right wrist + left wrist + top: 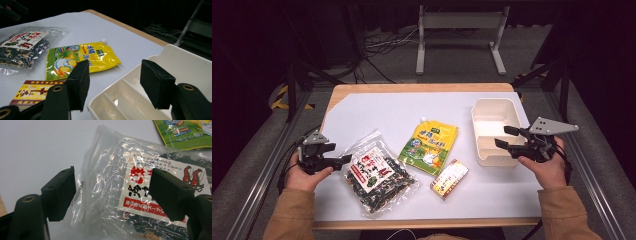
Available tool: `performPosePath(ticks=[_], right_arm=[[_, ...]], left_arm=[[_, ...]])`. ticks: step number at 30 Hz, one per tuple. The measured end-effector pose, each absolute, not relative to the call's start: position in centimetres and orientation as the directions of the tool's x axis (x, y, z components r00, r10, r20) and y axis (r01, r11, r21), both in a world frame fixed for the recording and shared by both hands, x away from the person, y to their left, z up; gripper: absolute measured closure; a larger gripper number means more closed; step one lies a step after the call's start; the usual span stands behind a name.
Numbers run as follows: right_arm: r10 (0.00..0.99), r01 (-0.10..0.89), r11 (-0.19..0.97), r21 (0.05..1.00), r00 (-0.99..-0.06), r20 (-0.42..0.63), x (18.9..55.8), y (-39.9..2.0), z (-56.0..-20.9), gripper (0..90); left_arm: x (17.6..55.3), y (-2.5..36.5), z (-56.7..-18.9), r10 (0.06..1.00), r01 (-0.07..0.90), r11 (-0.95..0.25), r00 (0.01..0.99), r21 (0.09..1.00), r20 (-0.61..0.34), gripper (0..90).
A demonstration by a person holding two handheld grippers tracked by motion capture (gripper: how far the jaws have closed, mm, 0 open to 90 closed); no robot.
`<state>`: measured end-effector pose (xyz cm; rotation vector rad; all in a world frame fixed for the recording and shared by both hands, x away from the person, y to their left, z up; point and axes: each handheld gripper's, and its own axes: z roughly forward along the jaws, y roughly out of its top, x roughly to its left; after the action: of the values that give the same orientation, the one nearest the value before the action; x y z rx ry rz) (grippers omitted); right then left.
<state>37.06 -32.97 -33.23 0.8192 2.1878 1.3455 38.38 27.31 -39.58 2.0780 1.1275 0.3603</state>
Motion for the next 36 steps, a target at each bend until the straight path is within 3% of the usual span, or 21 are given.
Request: performPosePath(ticks=[18, 26, 36], right_arm=[[0.676, 0.262, 0.362, 0.895, -0.734, -0.059, 37.1, -32.7, -33.6, 40.5], [0.671, 0.266, 0.368, 0.891, -0.739, -0.057, 37.1, -32.7, -33.7, 40.6], [0.667, 0.268, 0.374, 0.888, -0.743, -0.057, 37.1, -32.6, -33.7, 40.6]], left_arm=[[39.7, 27.7, -42.0, 0.826, 0.669, -0.332, 0.546, 0.665, -0.138, 23.1], [40.0, 27.6, -42.7, 0.834, 0.693, -0.345, 0.536, 0.633, -0.133, 30.3], [40.4, 27.7, -43.4, 0.83, 0.742, -0.33, 0.523, 0.584, -0.196, 31.9]])
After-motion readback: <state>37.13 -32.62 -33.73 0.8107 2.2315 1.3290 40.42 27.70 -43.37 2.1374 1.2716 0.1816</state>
